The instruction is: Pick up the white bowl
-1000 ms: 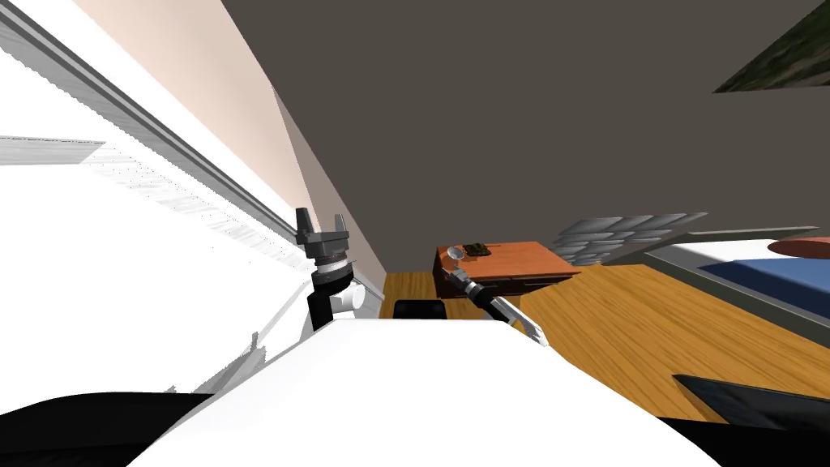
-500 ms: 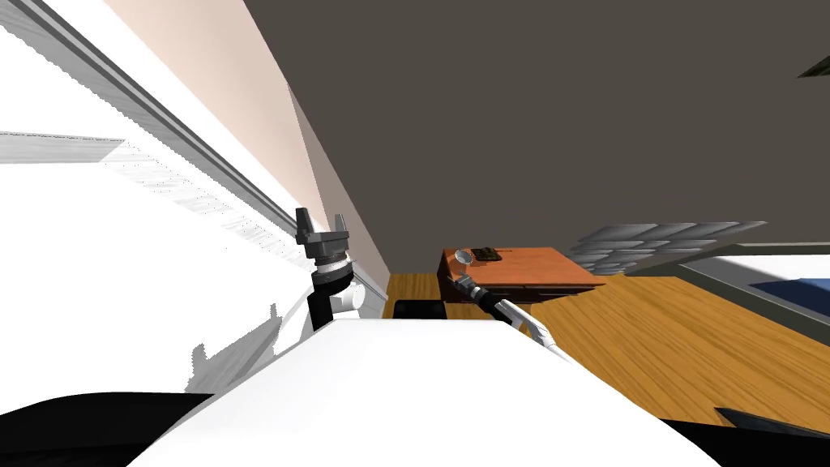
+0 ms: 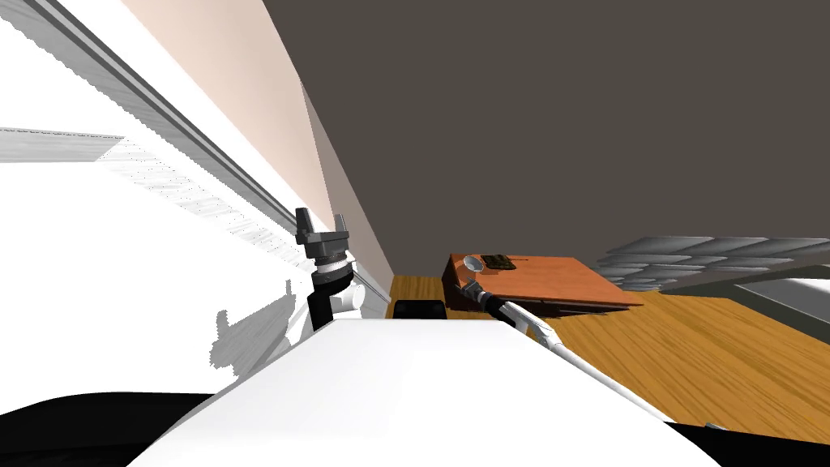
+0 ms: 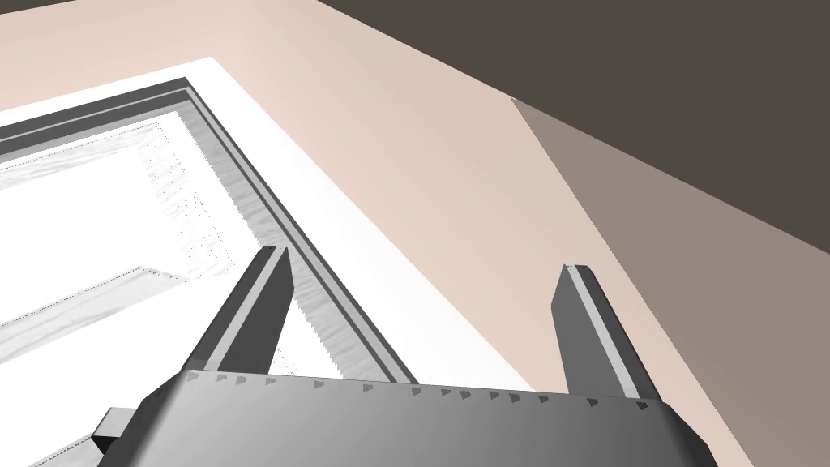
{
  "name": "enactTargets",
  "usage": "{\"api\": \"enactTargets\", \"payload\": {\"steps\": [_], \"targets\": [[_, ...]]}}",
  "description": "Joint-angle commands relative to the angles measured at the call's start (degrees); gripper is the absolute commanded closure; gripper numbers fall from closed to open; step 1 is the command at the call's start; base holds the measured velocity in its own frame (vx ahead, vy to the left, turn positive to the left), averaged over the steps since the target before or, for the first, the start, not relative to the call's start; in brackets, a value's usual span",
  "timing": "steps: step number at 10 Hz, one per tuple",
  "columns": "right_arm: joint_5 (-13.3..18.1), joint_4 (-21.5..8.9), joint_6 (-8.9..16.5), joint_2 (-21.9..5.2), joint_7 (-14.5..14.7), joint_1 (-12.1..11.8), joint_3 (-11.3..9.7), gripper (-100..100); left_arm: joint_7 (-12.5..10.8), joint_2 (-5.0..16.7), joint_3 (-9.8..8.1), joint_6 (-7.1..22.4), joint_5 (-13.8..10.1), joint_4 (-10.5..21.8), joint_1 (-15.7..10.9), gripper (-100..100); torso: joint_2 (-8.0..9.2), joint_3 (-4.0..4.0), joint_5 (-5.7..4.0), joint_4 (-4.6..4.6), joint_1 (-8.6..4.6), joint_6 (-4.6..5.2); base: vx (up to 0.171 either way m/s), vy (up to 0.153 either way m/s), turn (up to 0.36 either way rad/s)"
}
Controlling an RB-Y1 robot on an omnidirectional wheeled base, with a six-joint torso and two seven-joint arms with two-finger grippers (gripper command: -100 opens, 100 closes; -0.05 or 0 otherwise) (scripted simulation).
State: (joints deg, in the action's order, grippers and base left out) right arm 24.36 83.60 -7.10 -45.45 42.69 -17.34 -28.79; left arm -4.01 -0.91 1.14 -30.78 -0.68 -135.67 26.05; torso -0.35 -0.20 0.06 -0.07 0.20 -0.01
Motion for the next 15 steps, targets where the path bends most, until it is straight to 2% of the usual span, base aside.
{"api": "enactTargets", "payload": {"steps": [1, 2, 3, 4, 7, 8, 11, 14, 15], "targets": [[0.96, -2.86, 1.54, -2.79, 2.86, 0.18, -0.88, -100, 0.00, 0.00, 0.00, 0.00, 0.00, 0.00, 0.00, 0, 0.00, 0.00, 0.00, 0.00, 0.00, 0.00, 0.116, 0.053, 0.168], [0.96, -3.56, 1.54, -2.79, 3.27, 0.18, -0.88, -100, 0.00, 0.00, 0.00, 0.00, 0.00, 0.00, 0.00, 0, -0.05, -0.03, 0.01, -0.01, 0.00, 0.01, 0.095, 0.034, 0.083], [1.65, -5.72, 2.76, -4.12, 5.22, 0.58, -1.73, -100, 0.00, 0.00, 0.00, 0.00, 0.00, 0.00, 0.00, 0, 0.00, 0.00, 0.00, 0.00, -0.05, 0.02, 0.091, 0.022, 0.141], [1.65, -5.72, 2.76, -4.12, 5.22, 0.58, -1.73, -100, 0.00, 0.00, 0.00, 0.00, 0.00, 0.00, 0.00, 0, 0.02, 0.01, -0.01, 0.00, -0.10, 0.01, 0.073, 0.008, 0.070], [3.38, -11.00, 6.05, -7.83, 10.29, 1.48, -4.07, -100, 0.00, 0.00, 0.00, 0.00, 0.00, 0.00, 0.00, 0, 0.02, 0.01, -0.02, 0.01, -0.11, 0.00, 0.103, 0.015, 0.163], [3.38, -11.41, 6.05, -7.83, 10.29, 1.48, -4.07, -100, 0.00, 0.00, -0.01, 0.00, 0.00, 0.00, 0.00, 0, -0.09, -0.05, -0.02, -0.02, -0.15, 0.00, 0.101, 0.004, 0.058], [4.58, -15.76, 8.65, -10.54, 14.12, 1.84, -6.18, -100, 0.00, 0.00, -0.01, 0.00, 0.00, 0.00, 0.00, 0, 0.08, 0.05, -0.02, 0.02, -0.17, 0.02, 0.081, -0.003, 0.143], [5.28, -18.75, 10.35, -11.66, 16.67, 1.61, -8.20, -100, 0.00, 0.01, -0.01, 0.00, 0.00, 0.00, 0.00, 0, 0.05, 0.02, -0.06, 0.01, -0.25, 0.03, 0.088, -0.028, 0.130], [5.50, -19.97, 10.92, -11.41, 17.64, 1.17, -9.48, -100, 0.00, 0.01, -0.01, 0.00, 0.00, 0.00, 0.00, 0, 0.09, 0.05, -0.05, 0.01, -0.23, 0.04, 0.091, -0.038, 0.163]]}}
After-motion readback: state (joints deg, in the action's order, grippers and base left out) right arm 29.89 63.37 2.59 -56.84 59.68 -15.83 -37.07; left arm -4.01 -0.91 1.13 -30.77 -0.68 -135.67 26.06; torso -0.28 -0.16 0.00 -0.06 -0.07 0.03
